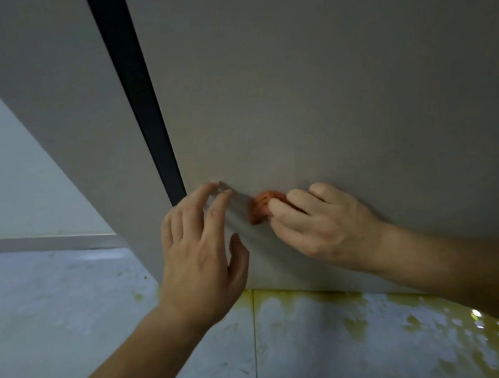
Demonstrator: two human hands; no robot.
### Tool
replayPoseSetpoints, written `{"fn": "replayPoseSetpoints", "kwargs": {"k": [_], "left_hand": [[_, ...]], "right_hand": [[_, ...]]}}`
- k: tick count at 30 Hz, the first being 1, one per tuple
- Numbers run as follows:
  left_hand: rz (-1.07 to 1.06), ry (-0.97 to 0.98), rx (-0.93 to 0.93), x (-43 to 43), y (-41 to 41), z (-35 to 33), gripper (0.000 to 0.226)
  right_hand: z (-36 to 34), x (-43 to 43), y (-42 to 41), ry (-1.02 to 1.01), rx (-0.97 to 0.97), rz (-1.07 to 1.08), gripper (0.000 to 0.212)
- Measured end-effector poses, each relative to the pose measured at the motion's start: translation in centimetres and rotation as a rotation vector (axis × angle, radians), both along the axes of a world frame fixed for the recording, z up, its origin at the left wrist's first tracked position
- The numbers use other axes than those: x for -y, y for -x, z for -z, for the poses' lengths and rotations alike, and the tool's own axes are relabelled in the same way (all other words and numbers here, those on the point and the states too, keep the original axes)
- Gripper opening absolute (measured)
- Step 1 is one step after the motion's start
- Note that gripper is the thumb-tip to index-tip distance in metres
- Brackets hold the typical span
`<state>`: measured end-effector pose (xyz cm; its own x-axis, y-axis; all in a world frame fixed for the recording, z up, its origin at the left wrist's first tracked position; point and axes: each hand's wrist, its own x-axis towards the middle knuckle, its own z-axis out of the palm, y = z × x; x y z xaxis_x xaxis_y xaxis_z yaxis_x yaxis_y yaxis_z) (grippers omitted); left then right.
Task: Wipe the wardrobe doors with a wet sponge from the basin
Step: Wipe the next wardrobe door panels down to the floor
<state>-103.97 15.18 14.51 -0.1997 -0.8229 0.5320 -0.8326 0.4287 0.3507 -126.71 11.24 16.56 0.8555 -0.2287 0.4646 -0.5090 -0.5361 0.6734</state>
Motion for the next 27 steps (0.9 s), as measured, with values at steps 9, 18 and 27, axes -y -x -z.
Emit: {"fn": "replayPoseSetpoints", "kwargs": {"k": [9, 18, 27], "left_hand": [[-0.133, -0.48, -0.17, -6.5, -0.2, -9.8, 0.051], [-0.196, -0.655, -0.163, -11.1, -1.2, -31.3, 0.046], [-0.322, -0.778, -0.237, -15.2, -3.0, -50.1, 0.04]], "right_hand": [[-8.3, -7.2, -0.2, -0.949, 0.786, 0.358, 0.028], [-30.2, -13.4, -3.6, -1.615, 1.598, 0.702, 0.022], [-49.1, -14.5, -5.5, -1.736, 1.475, 0.613, 0.022]]}}
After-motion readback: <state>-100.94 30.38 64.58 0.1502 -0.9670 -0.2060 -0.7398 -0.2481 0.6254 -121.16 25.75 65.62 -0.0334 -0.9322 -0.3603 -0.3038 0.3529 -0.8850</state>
